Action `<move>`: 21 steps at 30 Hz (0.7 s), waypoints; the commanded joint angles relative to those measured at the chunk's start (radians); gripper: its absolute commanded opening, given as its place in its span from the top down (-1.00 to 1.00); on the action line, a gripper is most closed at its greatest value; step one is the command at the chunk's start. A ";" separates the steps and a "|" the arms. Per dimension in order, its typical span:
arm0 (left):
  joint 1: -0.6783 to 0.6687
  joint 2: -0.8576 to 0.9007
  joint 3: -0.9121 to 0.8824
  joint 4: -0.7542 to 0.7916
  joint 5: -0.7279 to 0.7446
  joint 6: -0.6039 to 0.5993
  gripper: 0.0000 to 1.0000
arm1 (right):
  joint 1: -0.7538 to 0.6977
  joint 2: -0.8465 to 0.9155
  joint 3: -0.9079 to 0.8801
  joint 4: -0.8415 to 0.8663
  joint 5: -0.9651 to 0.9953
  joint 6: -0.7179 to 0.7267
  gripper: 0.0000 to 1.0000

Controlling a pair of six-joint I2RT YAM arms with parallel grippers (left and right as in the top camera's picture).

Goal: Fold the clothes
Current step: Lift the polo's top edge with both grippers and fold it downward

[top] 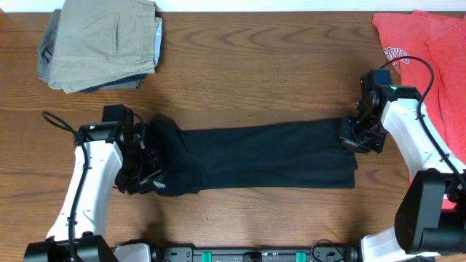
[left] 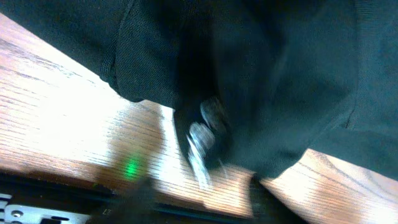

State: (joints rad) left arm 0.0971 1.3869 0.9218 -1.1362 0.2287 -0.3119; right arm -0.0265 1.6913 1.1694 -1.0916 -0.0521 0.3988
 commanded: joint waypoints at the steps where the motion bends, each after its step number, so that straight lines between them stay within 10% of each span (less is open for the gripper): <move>1: 0.002 0.005 -0.003 -0.002 -0.013 -0.004 -0.33 | 0.011 -0.016 -0.008 -0.001 0.023 0.004 -0.02; 3: 0.002 0.005 -0.003 -0.001 -0.013 -0.004 -0.34 | 0.013 -0.016 -0.008 -0.002 0.029 -0.010 -0.49; 12: 0.002 0.001 0.102 0.011 0.006 -0.004 -0.08 | 0.013 -0.016 0.020 0.006 -0.019 -0.050 -0.45; 17: -0.005 0.005 0.111 0.122 0.071 -0.004 0.73 | 0.040 -0.016 0.019 0.098 -0.179 -0.113 0.37; 21: -0.038 0.026 0.109 0.172 0.070 -0.004 0.88 | 0.100 -0.016 0.013 0.161 -0.180 -0.116 0.64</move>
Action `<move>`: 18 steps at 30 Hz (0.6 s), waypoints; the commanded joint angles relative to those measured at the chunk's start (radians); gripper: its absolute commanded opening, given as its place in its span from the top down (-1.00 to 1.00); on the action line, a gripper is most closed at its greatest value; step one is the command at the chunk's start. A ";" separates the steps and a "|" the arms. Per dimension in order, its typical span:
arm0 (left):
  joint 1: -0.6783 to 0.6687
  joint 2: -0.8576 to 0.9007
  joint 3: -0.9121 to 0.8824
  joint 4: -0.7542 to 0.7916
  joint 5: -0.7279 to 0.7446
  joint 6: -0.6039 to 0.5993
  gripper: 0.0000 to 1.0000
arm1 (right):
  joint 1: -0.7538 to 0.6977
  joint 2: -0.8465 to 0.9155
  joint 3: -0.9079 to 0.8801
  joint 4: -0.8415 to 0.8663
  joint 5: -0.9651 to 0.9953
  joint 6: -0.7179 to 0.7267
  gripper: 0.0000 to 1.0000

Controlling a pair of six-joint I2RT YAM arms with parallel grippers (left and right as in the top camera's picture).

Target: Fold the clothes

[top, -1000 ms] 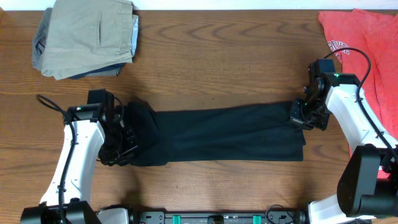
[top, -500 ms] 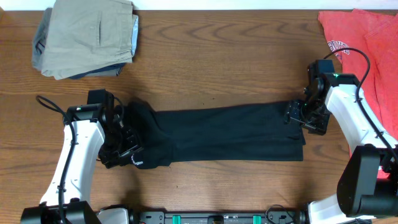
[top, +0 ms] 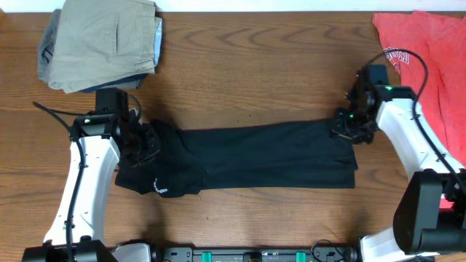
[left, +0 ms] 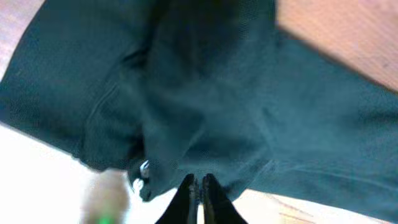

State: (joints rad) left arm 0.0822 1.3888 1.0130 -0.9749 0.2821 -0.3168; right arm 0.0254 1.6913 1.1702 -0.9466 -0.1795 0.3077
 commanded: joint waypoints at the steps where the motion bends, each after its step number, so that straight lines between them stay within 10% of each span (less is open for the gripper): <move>1: -0.033 0.034 0.018 0.014 0.017 0.001 0.88 | 0.068 -0.016 0.009 0.025 -0.053 -0.025 0.69; 18: -0.079 0.393 0.018 0.146 0.012 0.000 0.88 | 0.183 0.106 -0.010 0.050 0.074 0.055 0.83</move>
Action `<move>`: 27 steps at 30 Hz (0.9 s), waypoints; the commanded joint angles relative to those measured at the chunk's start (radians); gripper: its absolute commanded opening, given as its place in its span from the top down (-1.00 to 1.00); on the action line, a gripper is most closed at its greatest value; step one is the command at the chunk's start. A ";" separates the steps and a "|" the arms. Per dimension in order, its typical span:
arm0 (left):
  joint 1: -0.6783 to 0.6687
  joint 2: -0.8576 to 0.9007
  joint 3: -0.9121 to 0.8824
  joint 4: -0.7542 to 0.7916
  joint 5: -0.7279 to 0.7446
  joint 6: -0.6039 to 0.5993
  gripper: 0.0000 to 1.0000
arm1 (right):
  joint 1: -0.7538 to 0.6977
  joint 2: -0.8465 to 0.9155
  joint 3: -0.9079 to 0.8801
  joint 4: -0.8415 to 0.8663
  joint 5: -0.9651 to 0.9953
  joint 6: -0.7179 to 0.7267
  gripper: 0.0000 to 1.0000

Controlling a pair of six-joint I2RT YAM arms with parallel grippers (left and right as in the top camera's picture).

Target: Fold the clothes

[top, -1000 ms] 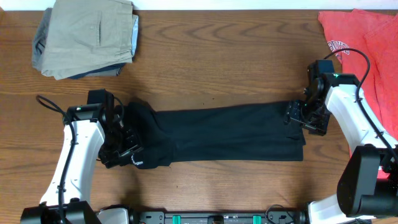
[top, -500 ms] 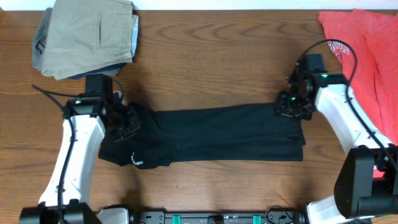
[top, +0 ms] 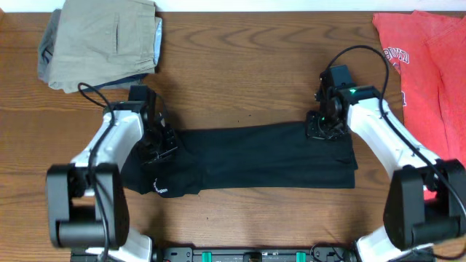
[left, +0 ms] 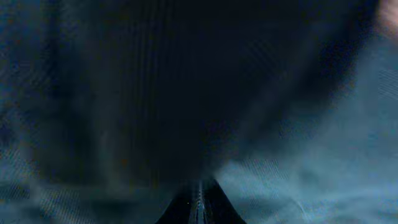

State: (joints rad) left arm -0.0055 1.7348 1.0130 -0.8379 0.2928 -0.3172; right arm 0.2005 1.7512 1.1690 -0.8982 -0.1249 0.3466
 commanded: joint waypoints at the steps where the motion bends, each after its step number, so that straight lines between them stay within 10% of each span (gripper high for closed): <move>1: 0.011 0.060 0.018 0.015 0.001 0.001 0.88 | 0.008 0.057 -0.008 0.002 0.019 0.017 0.84; 27: 0.398 0.090 0.018 0.013 -0.196 -0.063 0.88 | 0.022 0.200 0.001 0.042 0.015 0.049 0.97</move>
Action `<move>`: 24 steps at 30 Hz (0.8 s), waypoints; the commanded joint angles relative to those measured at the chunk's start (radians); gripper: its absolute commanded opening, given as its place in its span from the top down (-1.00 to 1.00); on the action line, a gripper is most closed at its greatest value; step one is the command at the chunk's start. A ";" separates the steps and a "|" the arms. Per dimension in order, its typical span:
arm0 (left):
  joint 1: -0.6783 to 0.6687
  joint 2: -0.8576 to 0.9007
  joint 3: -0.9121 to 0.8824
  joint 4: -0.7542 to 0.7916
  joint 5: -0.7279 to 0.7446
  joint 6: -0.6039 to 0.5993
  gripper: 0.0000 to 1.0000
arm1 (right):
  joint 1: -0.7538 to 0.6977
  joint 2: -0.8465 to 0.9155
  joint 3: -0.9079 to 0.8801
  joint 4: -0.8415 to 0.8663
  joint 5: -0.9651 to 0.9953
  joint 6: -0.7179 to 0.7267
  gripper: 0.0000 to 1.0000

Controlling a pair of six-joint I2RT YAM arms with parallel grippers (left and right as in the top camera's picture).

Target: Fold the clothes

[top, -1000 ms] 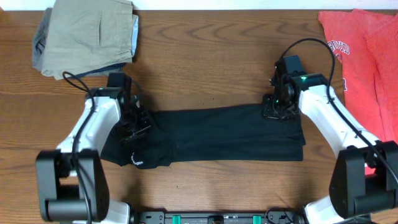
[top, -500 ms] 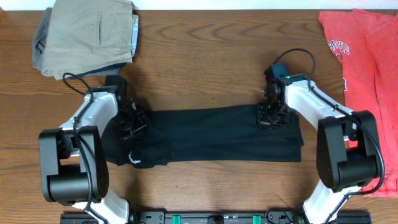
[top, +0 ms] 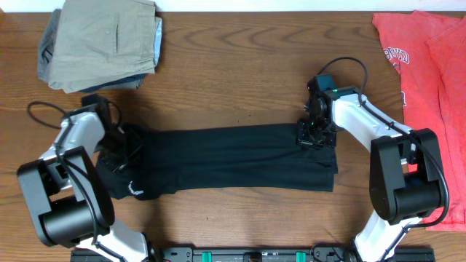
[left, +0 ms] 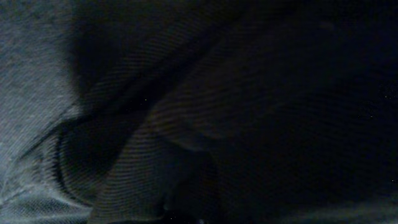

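Note:
A long black garment lies flat across the middle of the table. Its left end is bunched, and a small white mark shows there. My left gripper rests on that bunched end. In the left wrist view dark folds of the black garment fill the frame. They run down to my left gripper, which is nearly lost in the dark and looks shut on the cloth. My right gripper sits on the garment's top right corner; its jaws do not show.
A folded stack of khaki and blue clothes lies at the back left. A red shirt is spread along the right edge. The bare wooden table runs between them, behind the garment.
My left gripper has moved left, from over the garment's left part to its outer left end. The whole garment now lies further left, and my right gripper is slightly lower and further left.
First both grippers stood at the garment's outer ends, the left one low by the white mark. Then the left gripper was higher on the left end. After that both were further inward along the top edge. Now the garment lies further left.

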State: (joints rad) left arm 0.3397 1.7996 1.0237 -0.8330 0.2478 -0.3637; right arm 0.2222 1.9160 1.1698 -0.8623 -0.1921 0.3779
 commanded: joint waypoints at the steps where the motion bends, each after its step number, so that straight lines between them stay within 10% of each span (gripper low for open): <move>1: 0.061 0.025 0.007 0.004 -0.146 -0.016 0.88 | 0.000 0.035 0.008 0.004 0.081 0.018 0.98; 19: 0.069 -0.100 0.007 -0.025 -0.125 -0.076 0.88 | -0.087 0.014 0.234 -0.212 0.185 -0.008 0.68; 24: 0.069 -0.131 0.007 -0.031 -0.125 -0.076 0.66 | -0.131 0.014 0.223 -0.230 0.150 -0.014 0.28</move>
State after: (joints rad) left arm 0.4034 1.6829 1.0271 -0.8574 0.1478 -0.4252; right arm 0.1120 1.9400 1.3930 -1.0847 -0.0338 0.3698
